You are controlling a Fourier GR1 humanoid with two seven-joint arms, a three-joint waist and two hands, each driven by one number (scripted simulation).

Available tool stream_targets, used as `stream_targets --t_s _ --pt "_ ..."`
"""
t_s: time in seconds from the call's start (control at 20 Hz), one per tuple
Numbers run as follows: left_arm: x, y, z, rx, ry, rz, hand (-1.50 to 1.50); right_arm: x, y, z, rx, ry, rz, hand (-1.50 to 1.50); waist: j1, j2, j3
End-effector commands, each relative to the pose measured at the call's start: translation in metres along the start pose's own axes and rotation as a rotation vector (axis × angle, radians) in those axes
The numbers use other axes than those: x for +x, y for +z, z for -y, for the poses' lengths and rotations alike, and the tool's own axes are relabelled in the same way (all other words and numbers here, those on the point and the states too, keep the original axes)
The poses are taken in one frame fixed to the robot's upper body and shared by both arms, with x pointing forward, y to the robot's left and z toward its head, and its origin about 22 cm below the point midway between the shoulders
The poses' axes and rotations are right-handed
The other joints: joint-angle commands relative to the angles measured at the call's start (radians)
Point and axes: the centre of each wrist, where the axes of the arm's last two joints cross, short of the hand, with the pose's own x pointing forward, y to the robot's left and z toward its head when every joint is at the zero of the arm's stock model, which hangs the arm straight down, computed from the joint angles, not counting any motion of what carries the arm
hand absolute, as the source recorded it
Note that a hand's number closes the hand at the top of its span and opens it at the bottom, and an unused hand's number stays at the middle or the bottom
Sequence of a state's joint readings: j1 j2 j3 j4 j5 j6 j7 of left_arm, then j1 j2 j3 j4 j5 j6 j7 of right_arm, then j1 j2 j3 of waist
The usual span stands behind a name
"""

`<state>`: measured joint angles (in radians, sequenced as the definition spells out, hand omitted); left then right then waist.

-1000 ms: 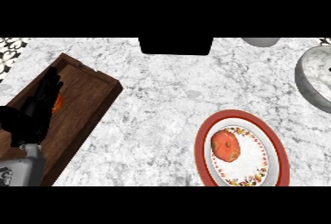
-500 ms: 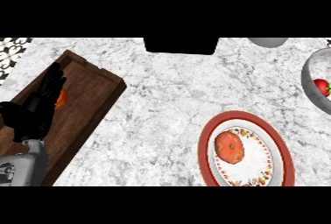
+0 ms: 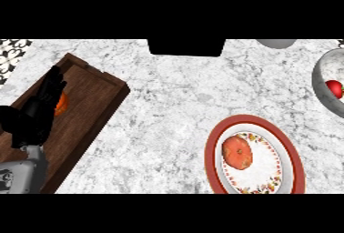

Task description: Pick the tomato from the plate and place it in the bowl

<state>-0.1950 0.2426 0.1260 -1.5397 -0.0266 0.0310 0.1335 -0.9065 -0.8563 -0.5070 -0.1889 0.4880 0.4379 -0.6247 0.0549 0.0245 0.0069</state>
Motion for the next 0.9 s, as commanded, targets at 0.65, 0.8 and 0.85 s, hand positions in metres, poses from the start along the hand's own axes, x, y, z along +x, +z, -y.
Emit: stream_targets --t_s 0.65,0.8,0.85 --pt "0.003 0.0 0.003 0.01 0.001 0.013 0.0 -0.011 0.092 0.087 -0.071 -0.357 -0.039 -1.5 -0.011 0.009 0.01" --pt "-0.005 0.005 0.006 0.02 0.008 0.002 0.0 -0.007 0.1 0.097 -0.039 -0.392 -0.03 -1.5 -0.017 0.007 0.012" --pt "-0.007 0.005 -0.001 0.03 0.009 -0.012 0.0 -0.005 0.104 0.102 -0.058 -0.394 -0.011 -1.5 -0.021 0.006 0.011"
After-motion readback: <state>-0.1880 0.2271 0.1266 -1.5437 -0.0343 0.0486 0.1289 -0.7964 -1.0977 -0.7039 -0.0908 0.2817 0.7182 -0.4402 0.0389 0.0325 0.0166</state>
